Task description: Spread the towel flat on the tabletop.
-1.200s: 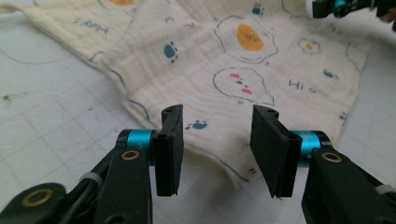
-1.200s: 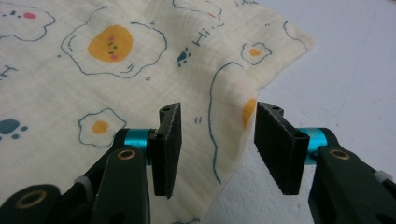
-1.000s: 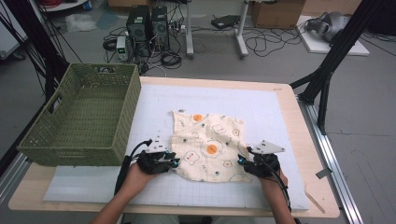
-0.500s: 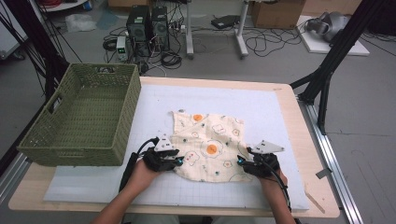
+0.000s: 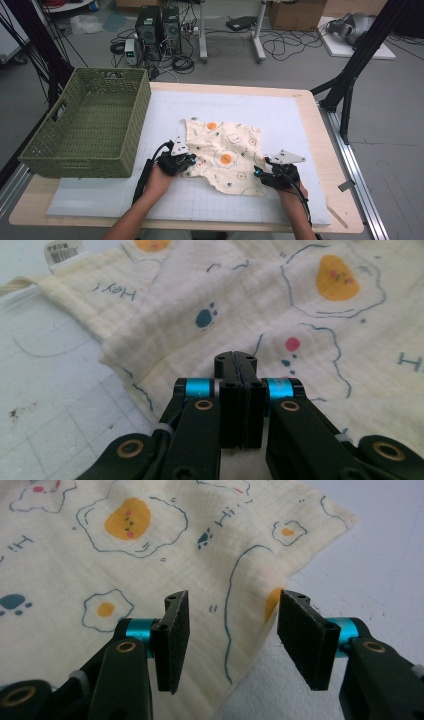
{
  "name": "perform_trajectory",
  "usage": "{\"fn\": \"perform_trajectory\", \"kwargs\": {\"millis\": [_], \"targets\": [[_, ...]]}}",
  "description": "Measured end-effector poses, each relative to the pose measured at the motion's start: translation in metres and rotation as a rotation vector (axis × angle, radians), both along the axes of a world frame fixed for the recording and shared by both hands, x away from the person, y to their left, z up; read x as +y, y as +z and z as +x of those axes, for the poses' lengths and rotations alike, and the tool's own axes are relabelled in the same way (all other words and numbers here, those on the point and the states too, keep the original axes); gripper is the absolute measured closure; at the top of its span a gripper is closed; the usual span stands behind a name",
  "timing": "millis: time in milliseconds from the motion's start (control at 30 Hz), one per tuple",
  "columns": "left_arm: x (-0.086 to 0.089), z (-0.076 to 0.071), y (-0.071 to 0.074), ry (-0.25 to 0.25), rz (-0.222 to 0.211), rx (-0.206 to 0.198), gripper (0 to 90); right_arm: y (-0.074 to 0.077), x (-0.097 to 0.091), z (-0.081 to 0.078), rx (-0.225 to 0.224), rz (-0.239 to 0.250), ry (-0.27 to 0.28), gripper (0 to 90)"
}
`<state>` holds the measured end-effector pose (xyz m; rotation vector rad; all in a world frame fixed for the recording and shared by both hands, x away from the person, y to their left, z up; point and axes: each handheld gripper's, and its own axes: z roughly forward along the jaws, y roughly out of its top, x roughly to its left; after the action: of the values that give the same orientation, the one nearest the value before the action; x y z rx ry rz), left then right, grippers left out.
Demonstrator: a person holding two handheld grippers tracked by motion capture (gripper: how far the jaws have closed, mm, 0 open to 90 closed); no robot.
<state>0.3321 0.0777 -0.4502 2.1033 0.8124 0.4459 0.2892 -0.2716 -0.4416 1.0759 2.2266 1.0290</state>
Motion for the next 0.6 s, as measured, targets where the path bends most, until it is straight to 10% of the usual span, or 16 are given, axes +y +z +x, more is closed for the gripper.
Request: {"fn": "perform_trajectory", "kwargs": {"millis": [100,200,400,600], "targets": [[-0.001,0.000,0.001,0.013,0.012,-0.012,82.4,0.000,0.000,0.000,0.001,0.003,0.000,46.1],[0.008,-0.001,0.006,0.044,-0.034,0.024,55.7,0.000,-0.001,0.000,0.000,0.006,-0.001,46.0],[0.042,-0.018,0.015,0.071,-0.161,0.019,52.3,0.000,-0.002,-0.001,0.001,0.006,-0.004,45.6],[0.061,-0.029,0.013,0.050,-0.177,0.050,54.3,-0.002,0.001,0.000,0.005,-0.004,0.001,44.8]]}}
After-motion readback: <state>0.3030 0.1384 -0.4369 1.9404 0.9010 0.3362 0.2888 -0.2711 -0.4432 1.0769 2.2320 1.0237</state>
